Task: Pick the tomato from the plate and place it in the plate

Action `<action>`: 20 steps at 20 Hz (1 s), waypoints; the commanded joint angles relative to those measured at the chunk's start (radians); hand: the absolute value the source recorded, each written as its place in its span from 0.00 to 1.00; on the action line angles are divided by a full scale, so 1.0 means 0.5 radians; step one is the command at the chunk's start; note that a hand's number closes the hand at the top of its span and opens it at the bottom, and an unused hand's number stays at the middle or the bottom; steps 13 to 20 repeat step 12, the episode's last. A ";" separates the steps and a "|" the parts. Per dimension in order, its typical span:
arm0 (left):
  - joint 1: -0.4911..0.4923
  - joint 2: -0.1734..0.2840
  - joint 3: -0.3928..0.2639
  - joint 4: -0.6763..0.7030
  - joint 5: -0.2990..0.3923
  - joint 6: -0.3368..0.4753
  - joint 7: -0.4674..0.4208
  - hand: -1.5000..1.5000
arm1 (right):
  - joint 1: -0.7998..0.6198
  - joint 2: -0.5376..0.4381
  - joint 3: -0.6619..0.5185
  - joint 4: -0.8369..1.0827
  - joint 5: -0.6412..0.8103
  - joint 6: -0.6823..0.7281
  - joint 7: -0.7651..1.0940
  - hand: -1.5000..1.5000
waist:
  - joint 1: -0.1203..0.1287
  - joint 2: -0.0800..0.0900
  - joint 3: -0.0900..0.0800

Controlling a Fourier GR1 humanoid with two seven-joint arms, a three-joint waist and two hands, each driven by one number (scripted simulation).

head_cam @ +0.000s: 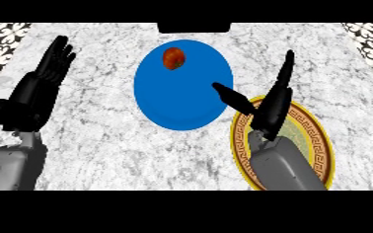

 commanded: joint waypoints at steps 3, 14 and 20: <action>-0.014 -0.006 -0.011 -0.077 -0.029 -0.027 0.031 0.50 | 0.588 -0.187 0.078 -0.633 0.078 0.130 0.004 0.00 | 0.017 0.007 0.001; -0.034 -0.055 0.033 0.040 -0.052 -0.047 -0.044 0.50 | 1.138 -0.482 0.029 -1.081 -0.062 0.175 -0.199 0.00 | 0.027 0.013 0.001; -0.034 -0.055 0.033 0.040 -0.052 -0.047 -0.044 0.50 | 1.138 -0.482 0.029 -1.081 -0.062 0.175 -0.199 0.00 | 0.027 0.013 0.001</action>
